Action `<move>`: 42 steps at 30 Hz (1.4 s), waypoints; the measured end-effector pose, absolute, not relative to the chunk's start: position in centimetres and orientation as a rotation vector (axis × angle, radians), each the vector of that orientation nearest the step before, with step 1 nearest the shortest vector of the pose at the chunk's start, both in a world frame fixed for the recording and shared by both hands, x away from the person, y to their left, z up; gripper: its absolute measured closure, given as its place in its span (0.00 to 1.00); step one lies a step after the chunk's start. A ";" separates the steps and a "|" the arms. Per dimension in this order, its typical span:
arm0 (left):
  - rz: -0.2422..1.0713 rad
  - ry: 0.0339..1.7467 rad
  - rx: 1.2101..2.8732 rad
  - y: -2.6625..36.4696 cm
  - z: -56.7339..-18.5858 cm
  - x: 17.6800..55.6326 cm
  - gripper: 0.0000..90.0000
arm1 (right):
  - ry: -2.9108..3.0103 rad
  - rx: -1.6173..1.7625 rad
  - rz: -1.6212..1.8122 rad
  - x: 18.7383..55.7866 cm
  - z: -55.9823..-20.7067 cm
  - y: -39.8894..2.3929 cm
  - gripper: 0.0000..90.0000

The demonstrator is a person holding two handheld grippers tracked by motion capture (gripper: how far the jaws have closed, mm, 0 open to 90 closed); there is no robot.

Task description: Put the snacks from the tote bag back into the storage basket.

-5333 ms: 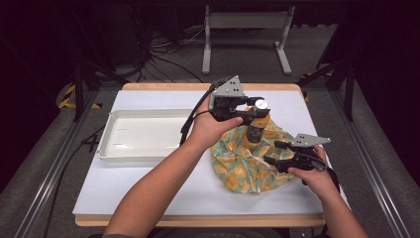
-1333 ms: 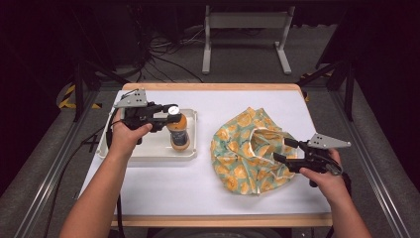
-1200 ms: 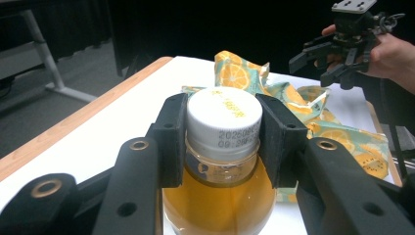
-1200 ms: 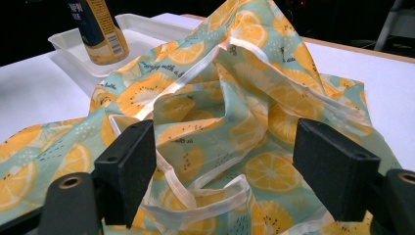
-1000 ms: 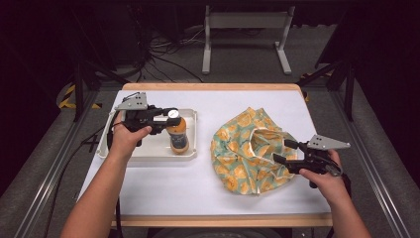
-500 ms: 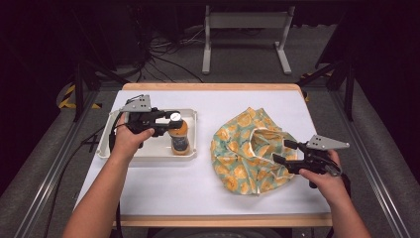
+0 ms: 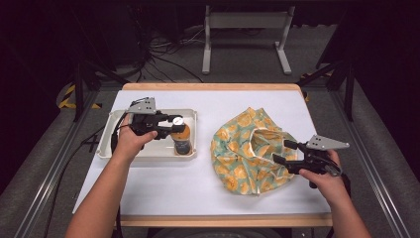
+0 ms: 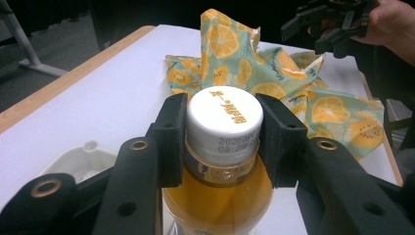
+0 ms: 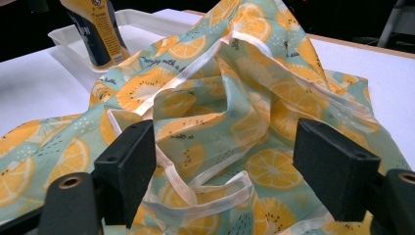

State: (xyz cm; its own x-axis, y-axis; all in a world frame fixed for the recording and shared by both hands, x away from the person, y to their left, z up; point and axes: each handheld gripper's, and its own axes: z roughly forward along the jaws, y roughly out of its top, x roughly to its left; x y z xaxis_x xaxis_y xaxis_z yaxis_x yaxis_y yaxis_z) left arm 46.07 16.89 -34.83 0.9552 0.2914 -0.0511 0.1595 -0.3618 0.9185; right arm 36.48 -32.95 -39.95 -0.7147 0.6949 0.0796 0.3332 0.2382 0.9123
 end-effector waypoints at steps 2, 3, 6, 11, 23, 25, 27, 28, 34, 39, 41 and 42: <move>0.146 0.323 1.947 16.9 -35.0 46.0 0.65 | 2.176 0.948 1.470 36.5 -40.0 -32.9 0.27; 0.148 0.320 1.943 17.0 -35.2 46.0 0.65 | 2.177 0.948 1.470 36.5 -40.0 -32.9 0.27; 0.146 0.326 1.933 17.3 -35.3 45.9 0.65 | 2.177 0.948 1.471 36.6 -40.0 -32.9 0.27; 0.155 0.316 1.930 17.4 -35.4 45.7 0.64 | 2.186 0.946 1.470 36.7 -40.1 -32.7 0.27; 0.200 0.369 1.908 17.1 -35.1 45.1 0.37 | 2.186 0.921 1.492 37.4 -39.7 -32.3 0.27; 0.225 0.403 1.880 17.3 -34.8 44.8 0.26 | 2.186 0.917 1.494 37.5 -39.7 -32.3 0.27; 0.247 0.409 1.872 17.5 -34.4 44.4 0.21 | 2.188 0.911 1.495 37.6 -39.6 -32.2 0.27; 0.260 0.421 1.868 17.5 -34.2 43.9 0.21 | 2.187 0.909 1.499 37.8 -39.5 -32.1 0.27; 0.299 0.461 1.845 18.3 -33.0 42.0 0.15 | 2.187 0.893 1.495 38.1 -39.4 -31.9 0.27; 0.348 0.512 1.828 19.4 -32.6 40.7 0.13 | 2.175 0.896 1.491 38.0 -39.2 -32.1 0.27; 0.370 0.531 1.824 20.1 -32.5 40.0 0.12 | 2.174 0.894 1.488 38.0 -39.1 -32.2 0.27; 0.371 0.539 1.822 20.4 -32.6 39.6 0.12 | 2.171 0.894 1.489 38.0 -39.1 -32.2 0.27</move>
State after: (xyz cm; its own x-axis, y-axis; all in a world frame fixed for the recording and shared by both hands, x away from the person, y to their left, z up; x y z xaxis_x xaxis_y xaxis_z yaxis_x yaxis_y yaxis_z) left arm 39.63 20.43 -32.62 0.8450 0.5345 -0.0156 0.1769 -0.2518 0.9515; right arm 38.00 -32.18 -39.09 -0.7354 0.6752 0.0570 0.2967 0.2452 0.9230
